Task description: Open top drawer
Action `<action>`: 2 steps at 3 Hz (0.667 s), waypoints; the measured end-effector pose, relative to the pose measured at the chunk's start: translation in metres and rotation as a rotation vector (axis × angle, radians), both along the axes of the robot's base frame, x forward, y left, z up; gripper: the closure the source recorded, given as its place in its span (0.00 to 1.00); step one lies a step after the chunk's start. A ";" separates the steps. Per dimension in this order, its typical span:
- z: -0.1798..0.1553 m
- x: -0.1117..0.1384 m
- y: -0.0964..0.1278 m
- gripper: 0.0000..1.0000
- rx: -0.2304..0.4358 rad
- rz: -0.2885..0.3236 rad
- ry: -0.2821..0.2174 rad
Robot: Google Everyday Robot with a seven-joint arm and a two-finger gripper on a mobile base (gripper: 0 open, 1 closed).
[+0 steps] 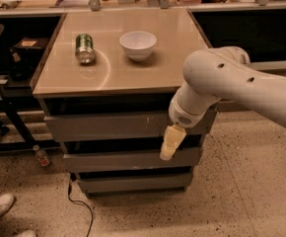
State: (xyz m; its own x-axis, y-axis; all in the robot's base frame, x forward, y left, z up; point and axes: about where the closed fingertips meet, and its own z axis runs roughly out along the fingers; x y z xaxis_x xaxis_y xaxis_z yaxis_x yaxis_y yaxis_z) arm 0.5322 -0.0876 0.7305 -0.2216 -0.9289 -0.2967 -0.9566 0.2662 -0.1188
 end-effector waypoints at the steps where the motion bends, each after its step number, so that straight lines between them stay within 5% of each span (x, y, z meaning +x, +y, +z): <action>1: -0.022 0.010 0.000 0.00 -0.001 -0.032 0.007; 2: -0.036 0.021 -0.001 0.00 -0.006 -0.049 0.009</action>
Offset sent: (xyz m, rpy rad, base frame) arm 0.0361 -0.0031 -0.0512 -0.0105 0.0062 -0.0715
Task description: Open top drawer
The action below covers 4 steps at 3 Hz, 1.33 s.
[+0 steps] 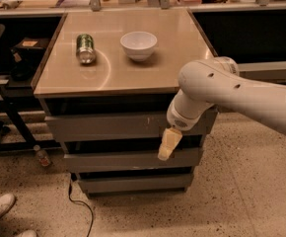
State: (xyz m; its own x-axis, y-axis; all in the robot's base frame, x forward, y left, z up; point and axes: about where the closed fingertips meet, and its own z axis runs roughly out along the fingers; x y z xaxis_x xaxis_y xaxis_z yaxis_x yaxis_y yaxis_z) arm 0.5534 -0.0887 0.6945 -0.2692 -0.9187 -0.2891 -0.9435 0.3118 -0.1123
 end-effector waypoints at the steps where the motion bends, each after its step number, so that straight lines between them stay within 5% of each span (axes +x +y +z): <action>1: -0.011 0.015 -0.003 0.00 -0.014 -0.001 0.001; 4: -0.039 0.050 0.006 0.00 -0.013 0.034 0.027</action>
Offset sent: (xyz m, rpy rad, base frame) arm 0.0497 -0.0036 -0.0315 -0.0252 0.0108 0.0140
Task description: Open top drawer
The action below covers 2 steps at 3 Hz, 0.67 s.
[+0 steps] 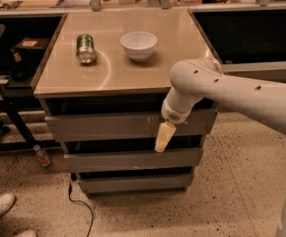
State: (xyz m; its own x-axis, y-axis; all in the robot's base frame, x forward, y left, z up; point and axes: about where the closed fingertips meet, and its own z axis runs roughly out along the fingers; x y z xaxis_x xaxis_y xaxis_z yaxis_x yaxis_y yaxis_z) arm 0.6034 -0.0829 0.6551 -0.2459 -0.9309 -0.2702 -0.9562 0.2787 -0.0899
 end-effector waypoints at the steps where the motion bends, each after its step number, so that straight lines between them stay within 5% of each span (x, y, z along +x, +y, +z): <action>1: -0.011 0.002 0.010 0.00 0.004 0.024 0.025; 2: -0.021 -0.017 0.011 0.00 0.001 0.036 0.074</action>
Offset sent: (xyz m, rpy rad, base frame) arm -0.0421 0.0092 -0.0324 -0.0056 0.1355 0.0496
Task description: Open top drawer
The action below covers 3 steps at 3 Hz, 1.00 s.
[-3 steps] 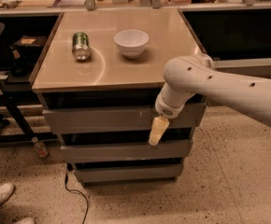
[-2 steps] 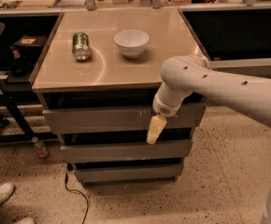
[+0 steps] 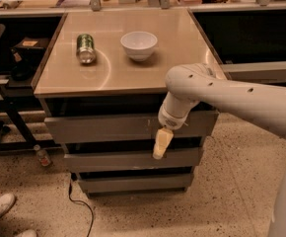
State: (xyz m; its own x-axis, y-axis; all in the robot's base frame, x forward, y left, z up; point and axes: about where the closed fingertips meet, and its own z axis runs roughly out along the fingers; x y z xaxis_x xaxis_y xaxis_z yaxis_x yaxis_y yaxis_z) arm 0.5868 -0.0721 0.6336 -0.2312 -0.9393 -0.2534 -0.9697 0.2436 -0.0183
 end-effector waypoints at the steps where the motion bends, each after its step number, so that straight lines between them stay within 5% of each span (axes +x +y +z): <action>1: 0.005 -0.027 -0.004 0.00 0.025 0.012 0.040; 3: 0.045 -0.077 -0.001 0.00 0.178 0.028 0.071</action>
Offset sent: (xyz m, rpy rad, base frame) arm -0.0910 -0.0021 0.0579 0.2167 0.0776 0.0232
